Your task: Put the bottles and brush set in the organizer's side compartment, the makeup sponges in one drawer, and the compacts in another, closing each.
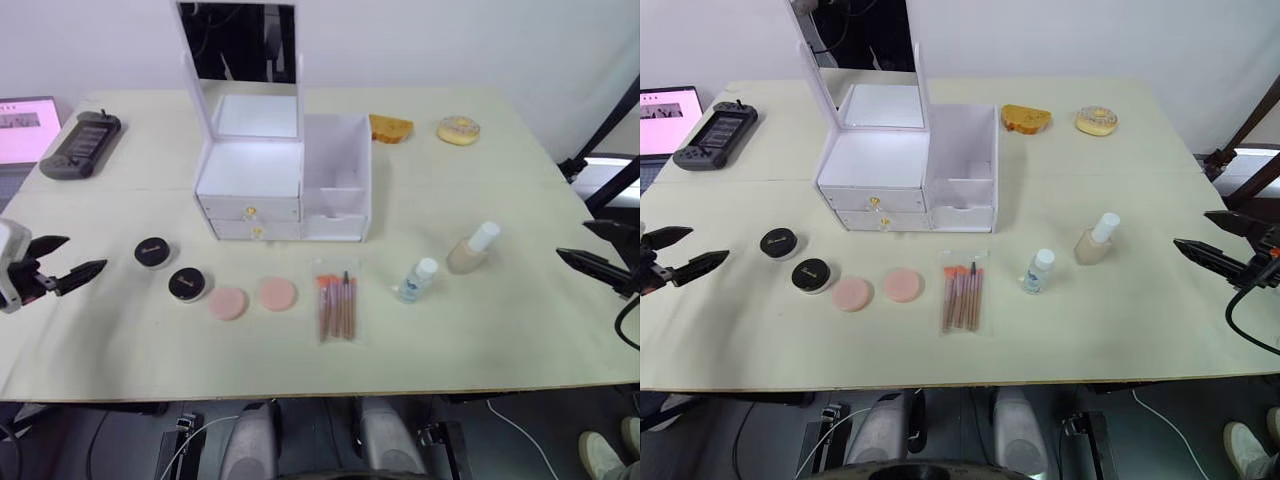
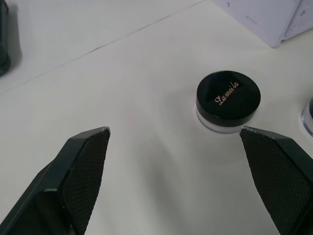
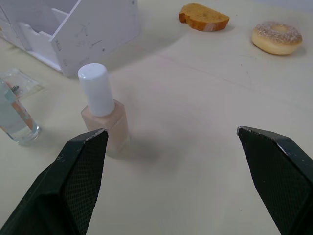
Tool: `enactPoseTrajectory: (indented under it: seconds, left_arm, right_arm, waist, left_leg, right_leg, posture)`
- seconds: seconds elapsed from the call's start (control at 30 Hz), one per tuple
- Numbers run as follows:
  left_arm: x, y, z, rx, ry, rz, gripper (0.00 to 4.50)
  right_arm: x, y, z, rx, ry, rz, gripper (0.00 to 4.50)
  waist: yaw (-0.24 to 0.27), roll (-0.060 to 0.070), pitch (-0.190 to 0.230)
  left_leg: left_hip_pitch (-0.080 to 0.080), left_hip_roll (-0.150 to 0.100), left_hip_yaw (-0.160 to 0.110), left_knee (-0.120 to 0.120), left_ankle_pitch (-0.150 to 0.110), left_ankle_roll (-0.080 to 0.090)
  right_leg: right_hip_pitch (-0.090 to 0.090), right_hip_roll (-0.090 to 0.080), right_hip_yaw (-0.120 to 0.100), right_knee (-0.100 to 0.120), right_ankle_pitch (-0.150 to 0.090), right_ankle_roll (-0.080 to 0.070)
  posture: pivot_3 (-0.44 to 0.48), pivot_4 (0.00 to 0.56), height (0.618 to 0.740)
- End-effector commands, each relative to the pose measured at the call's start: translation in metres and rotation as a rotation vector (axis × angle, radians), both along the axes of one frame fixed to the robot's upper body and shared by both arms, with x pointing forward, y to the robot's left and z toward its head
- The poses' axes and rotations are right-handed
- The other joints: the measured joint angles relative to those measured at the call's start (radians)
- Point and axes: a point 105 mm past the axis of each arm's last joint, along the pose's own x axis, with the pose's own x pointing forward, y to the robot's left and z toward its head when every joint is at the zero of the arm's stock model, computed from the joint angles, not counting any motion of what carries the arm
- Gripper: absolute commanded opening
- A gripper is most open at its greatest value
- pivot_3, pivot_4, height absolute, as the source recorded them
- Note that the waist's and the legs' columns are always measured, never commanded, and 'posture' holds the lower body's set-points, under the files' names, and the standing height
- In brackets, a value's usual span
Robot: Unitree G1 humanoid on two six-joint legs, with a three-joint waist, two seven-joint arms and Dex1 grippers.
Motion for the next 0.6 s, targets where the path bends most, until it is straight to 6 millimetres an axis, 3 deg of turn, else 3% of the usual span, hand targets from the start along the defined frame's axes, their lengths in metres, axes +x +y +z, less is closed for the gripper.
enactPoseTrajectory:
  seconds: [0.03, 0.6]
  left_arm:
    - [-0.0001, 0.0017, 0.0173, 0.010, -0.053, -0.001, 4.47]
    - [0.0044, 0.0036, 0.0210, 0.020, -0.074, 0.011, 4.47]
  right_arm:
    - [-0.0003, -0.0019, 0.0155, -0.033, -0.048, -0.006, 4.50]
    - [0.0053, 0.0080, 0.0190, -0.028, -0.069, 0.011, 4.50]
  waist:
    - [0.000, 0.000, 0.000]
    - [0.000, 0.000, 0.000]
  left_leg:
    - [0.000, 0.000, 0.000, 0.000, 0.000, 0.000]
    - [0.000, 0.000, 0.000, 0.000, 0.000, 0.000]
  right_leg:
    - [0.000, 0.000, 0.000, 0.000, 0.000, 0.000]
    - [0.000, 0.000, 0.000, 0.000, 0.000, 0.000]
  posture:
    - [0.000, 0.150, 0.738]
    - [0.000, 0.150, 0.738]
